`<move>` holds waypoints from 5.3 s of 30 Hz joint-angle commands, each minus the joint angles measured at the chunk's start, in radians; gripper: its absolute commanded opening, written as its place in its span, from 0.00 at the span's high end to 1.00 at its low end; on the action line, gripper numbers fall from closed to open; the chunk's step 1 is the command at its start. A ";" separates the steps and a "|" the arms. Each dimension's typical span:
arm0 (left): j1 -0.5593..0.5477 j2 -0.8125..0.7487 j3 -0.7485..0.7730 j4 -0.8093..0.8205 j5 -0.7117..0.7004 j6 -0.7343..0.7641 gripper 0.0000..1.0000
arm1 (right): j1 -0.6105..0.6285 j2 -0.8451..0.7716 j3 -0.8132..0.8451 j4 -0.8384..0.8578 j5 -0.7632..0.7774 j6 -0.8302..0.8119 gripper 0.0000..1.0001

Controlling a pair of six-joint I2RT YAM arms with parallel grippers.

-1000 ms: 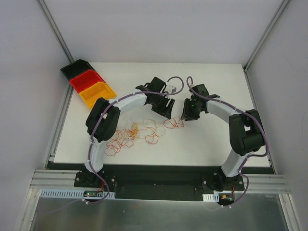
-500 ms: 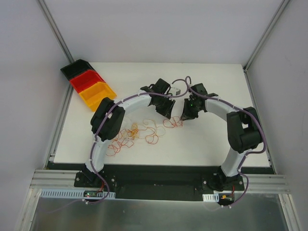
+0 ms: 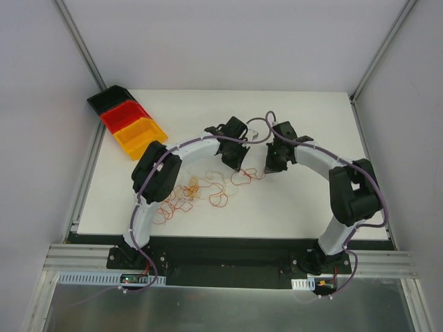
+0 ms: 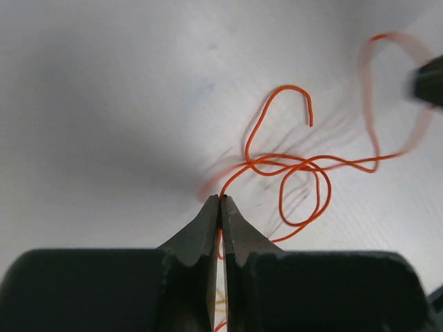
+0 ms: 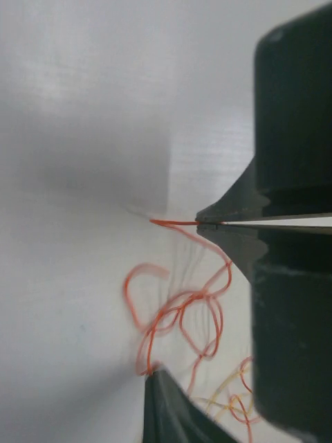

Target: Untangle the cables

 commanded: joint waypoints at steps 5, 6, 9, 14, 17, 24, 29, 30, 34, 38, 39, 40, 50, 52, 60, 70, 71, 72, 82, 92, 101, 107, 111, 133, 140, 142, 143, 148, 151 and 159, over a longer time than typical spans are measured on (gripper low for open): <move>-0.007 -0.480 -0.280 0.008 -0.616 -0.203 1.00 | 0.002 -0.485 -0.174 -0.132 0.637 0.115 0.99; -0.007 -0.532 -0.317 0.025 -0.607 -0.222 1.00 | -0.001 -0.533 -0.203 -0.116 0.637 0.123 0.99; -0.007 -0.688 -0.418 0.067 -0.596 -0.274 1.00 | -0.003 -0.639 -0.260 -0.112 0.677 0.152 0.99; -0.004 -0.903 -0.517 0.122 -0.581 -0.257 1.00 | -0.020 -0.812 -0.361 0.017 0.677 0.079 0.99; 0.005 -0.962 -0.505 0.118 -0.581 -0.233 1.00 | -0.024 -0.830 -0.359 0.056 0.628 -0.006 0.99; 0.056 -0.984 -0.406 0.093 -0.437 -0.263 1.00 | -0.009 -0.729 -0.288 0.215 0.037 -0.037 0.99; 0.119 -0.892 -0.353 0.087 -0.262 -0.314 1.00 | 0.045 -0.621 -0.231 0.318 -0.009 0.040 0.99; 0.128 -0.854 -0.334 0.082 -0.228 -0.321 1.00 | 0.046 -0.598 -0.216 0.318 0.006 0.055 0.99; 0.133 -0.715 -0.276 0.087 -0.199 -0.351 1.00 | 0.045 -0.453 -0.159 0.413 -0.013 0.108 0.99; 0.134 -0.550 -0.175 0.095 -0.196 -0.361 1.00 | 0.025 -0.262 -0.034 0.349 -0.134 0.091 0.79; 0.133 -0.513 -0.155 0.095 -0.199 -0.357 1.00 | 0.017 -0.245 -0.030 0.305 -0.127 0.095 0.67; 0.134 -0.469 -0.132 0.092 -0.191 -0.355 1.00 | 0.007 -0.256 -0.061 0.303 -0.113 0.101 0.55; 0.062 -0.189 0.029 0.090 -0.185 -0.320 1.00 | -0.052 -0.654 -0.492 0.300 0.030 0.204 0.30; 0.042 -0.155 0.060 0.081 -0.217 -0.318 1.00 | -0.063 -0.745 -0.573 0.300 0.062 0.224 0.29; -0.019 -0.040 0.164 0.058 -0.294 -0.318 0.58 | -0.066 -0.827 -0.690 0.381 0.066 0.195 0.29; -0.101 0.043 0.213 -0.010 -0.383 -0.196 0.01 | -0.026 -0.849 -0.728 0.445 0.092 0.190 0.31; -0.110 0.056 0.224 -0.008 -0.377 -0.180 0.01 | -0.024 -0.851 -0.730 0.445 0.096 0.192 0.31; -0.117 0.069 0.238 -0.011 -0.375 -0.161 0.01 | -0.024 -0.854 -0.731 0.447 0.097 0.192 0.31; -0.162 0.207 0.373 -0.022 -0.429 -0.019 0.08 | -0.044 -0.914 -0.770 0.447 0.103 0.221 0.32; -0.200 0.250 0.397 -0.031 -0.649 0.040 0.68 | -0.055 -0.986 -0.809 0.450 0.128 0.235 0.33; -0.066 -0.227 0.105 -0.079 -0.445 -0.067 1.00 | -0.053 -0.958 -0.805 0.490 0.077 0.209 0.32; 0.086 -0.563 -0.014 -0.178 -0.332 -0.098 1.00 | -0.052 -0.942 -0.805 0.508 0.059 0.204 0.32; 0.188 -0.692 0.003 -0.276 -0.444 -0.104 1.00 | -0.050 -0.931 -0.799 0.511 0.050 0.200 0.32; 0.694 -0.550 0.074 -0.429 -0.231 -0.272 1.00 | -0.047 -0.888 -0.783 0.520 0.033 0.189 0.32; 0.723 -0.418 0.112 -0.433 -0.251 -0.228 1.00 | -0.047 -0.883 -0.785 0.527 0.028 0.187 0.32; 0.723 -0.382 0.121 -0.433 -0.289 -0.203 1.00 | -0.046 -0.879 -0.782 0.528 0.025 0.187 0.32; 0.722 -0.364 0.126 -0.435 -0.309 -0.191 1.00 | -0.046 -0.877 -0.782 0.528 0.025 0.187 0.32; 0.722 -0.269 0.173 -0.441 -0.383 -0.090 1.00 | -0.046 -0.865 -0.779 0.531 0.020 0.187 0.32; 0.720 -0.208 0.222 -0.441 -0.413 -0.032 1.00 | -0.046 -0.856 -0.774 0.533 0.014 0.183 0.32; 0.723 -0.060 0.354 -0.452 -0.449 0.045 1.00 | -0.046 -0.839 -0.768 0.533 0.011 0.183 0.32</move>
